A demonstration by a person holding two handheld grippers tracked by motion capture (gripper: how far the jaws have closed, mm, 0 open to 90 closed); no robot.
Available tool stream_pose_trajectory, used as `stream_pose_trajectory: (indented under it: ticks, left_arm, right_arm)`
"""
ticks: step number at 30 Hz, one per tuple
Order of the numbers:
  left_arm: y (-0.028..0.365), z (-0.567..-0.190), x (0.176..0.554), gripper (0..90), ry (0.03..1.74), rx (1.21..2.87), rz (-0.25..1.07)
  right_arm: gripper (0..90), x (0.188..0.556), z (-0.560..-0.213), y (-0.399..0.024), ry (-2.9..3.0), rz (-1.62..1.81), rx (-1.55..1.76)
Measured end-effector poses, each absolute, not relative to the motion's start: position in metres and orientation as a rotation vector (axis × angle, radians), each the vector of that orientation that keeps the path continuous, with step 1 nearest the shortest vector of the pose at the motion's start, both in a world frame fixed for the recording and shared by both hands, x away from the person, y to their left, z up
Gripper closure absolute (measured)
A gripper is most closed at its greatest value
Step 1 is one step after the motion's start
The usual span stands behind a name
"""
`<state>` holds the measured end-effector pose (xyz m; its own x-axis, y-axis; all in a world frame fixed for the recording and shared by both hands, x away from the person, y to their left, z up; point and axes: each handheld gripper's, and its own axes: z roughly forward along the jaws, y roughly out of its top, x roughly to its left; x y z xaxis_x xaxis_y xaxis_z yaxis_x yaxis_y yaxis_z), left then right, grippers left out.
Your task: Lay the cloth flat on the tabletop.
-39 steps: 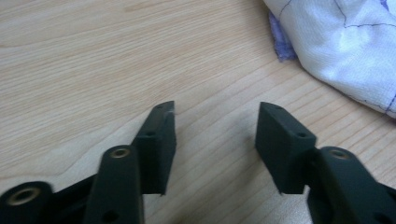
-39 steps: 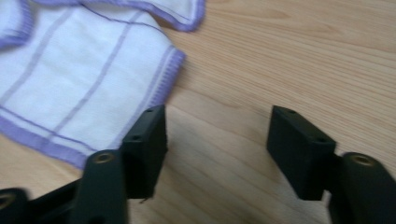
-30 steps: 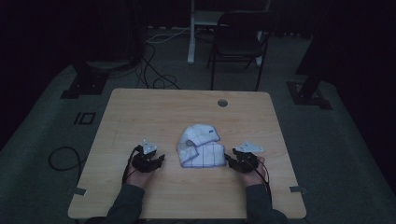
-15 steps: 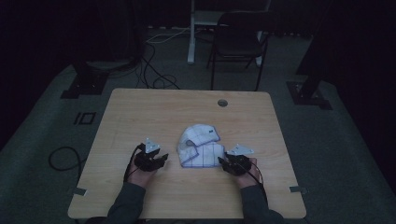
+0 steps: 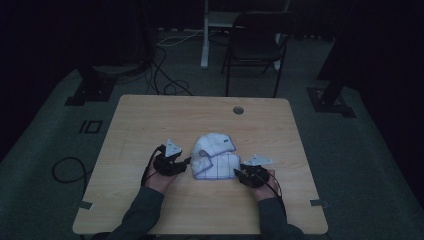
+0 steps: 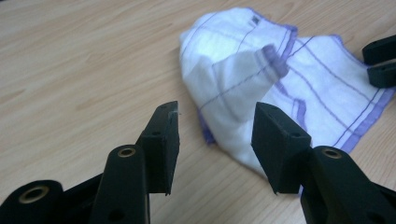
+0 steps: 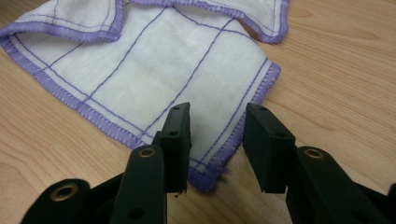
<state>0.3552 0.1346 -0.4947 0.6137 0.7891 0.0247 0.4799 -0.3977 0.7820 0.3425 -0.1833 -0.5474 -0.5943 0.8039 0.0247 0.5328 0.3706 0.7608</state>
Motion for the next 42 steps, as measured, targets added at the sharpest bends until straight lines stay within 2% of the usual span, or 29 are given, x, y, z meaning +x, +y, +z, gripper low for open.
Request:
stream_pose_trajectory:
  ticks: [17,34,38,42]
  left_arm:
    - [0.105,-0.471,0.371,51.7,0.909,2.105,0.532]
    - [0.082,-0.479,0.388,52.6,0.901,2.161,0.499]
    - [0.082,-0.482,0.390,56.4,0.903,2.175,0.491]
    - [0.083,-0.484,0.390,67.8,0.901,2.199,0.496]
  right_arm:
    - [62.6,0.342,-0.548,-0.183,2.285,1.075,1.166]
    - [61.9,0.343,-0.548,-0.184,2.284,1.077,1.164]
    - [61.2,0.343,-0.548,-0.184,2.282,1.076,1.165]
    - [60.8,0.343,-0.548,-0.184,2.282,1.074,1.168]
